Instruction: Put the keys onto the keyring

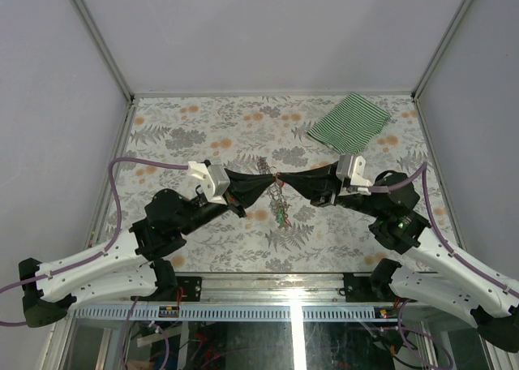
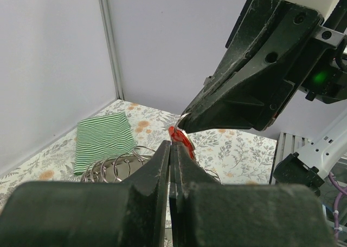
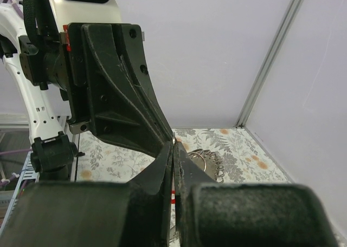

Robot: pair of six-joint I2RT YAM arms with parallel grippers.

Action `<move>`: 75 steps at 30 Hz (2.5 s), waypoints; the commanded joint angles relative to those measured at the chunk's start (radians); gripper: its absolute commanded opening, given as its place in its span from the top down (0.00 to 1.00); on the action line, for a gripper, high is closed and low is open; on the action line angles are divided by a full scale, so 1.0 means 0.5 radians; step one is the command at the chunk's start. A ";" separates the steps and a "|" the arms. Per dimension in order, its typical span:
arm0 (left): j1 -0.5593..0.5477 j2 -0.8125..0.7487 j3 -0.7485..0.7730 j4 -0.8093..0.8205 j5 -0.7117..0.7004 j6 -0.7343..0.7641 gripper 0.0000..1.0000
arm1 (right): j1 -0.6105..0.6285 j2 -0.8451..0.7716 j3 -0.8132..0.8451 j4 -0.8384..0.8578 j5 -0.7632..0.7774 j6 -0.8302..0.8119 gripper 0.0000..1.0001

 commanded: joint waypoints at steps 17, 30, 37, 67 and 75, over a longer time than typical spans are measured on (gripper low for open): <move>-0.017 -0.045 0.052 0.220 -0.058 0.033 1.00 | -0.003 -0.059 0.019 -0.016 0.003 -0.016 1.00; -0.015 -0.053 0.050 0.215 -0.031 0.042 1.00 | -0.002 -0.043 0.026 -0.012 0.031 -0.009 1.00; -0.015 -0.043 0.066 0.183 -0.016 0.042 1.00 | -0.002 -0.034 0.026 0.029 0.018 0.029 1.00; -0.017 -0.032 0.098 0.159 0.023 0.072 1.00 | -0.003 -0.049 0.045 -0.103 0.234 0.031 1.00; -0.015 -0.036 0.090 0.171 0.025 0.077 1.00 | -0.004 -0.066 0.050 -0.145 0.326 0.061 1.00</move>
